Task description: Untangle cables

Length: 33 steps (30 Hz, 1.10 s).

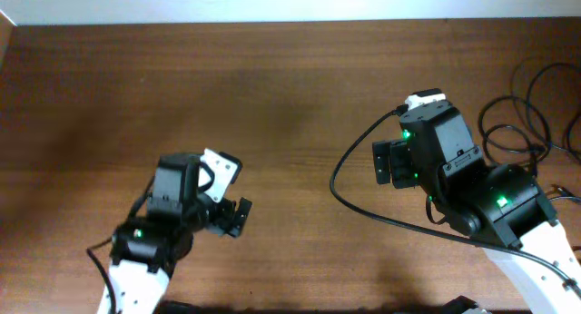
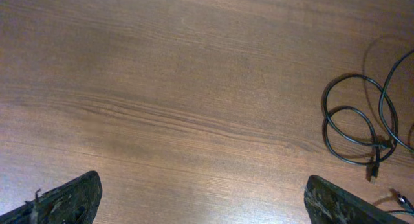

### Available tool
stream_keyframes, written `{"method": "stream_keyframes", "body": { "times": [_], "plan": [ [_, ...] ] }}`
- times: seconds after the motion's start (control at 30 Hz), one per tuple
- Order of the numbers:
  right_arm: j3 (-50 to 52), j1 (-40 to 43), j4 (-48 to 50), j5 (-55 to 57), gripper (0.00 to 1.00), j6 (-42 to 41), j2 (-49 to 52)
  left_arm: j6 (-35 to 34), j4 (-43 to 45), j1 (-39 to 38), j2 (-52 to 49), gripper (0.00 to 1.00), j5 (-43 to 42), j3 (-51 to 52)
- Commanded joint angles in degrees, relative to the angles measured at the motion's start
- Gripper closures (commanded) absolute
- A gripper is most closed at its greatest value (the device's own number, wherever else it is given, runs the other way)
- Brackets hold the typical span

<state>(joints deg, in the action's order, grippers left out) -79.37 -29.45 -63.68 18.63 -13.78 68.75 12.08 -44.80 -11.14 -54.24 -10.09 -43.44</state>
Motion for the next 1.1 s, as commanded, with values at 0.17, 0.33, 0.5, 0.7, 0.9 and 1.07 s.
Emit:
{"method": "stream_keyframes", "body": {
  "times": [0.17, 0.33, 0.5, 0.7, 0.9, 1.07],
  "plan": [
    [0.1, -0.2, 0.1, 0.9, 0.01, -0.7, 0.2, -3.9, 13.7, -0.2, 14.9, 0.01, -1.3, 18.5],
    [0.1, -0.2, 0.1, 0.9, 0.01, -0.7, 0.2, -3.9, 18.1, -0.2, 24.1, 0.01, -2.4, 25.0],
    [0.1, -0.2, 0.1, 0.9, 0.01, -0.7, 0.2, -3.9, 30.7, -0.2, 29.7, 0.01, -4.8, 33.0],
    [0.1, -0.2, 0.1, 0.9, 0.01, -0.7, 0.2, -5.4, 34.6, -0.2, 36.8, 0.01, -4.9, 37.6],
    [0.1, -0.2, 0.1, 0.9, 0.01, -0.7, 0.2, -8.4, 43.9, 1.2, 43.9, 0.01, -4.5, 42.9],
    [0.1, -0.2, 0.1, 0.9, 0.01, -0.7, 0.2, -8.4, 45.3, 3.9, 46.6, 0.01, -4.1, 42.9]
  ]
}}
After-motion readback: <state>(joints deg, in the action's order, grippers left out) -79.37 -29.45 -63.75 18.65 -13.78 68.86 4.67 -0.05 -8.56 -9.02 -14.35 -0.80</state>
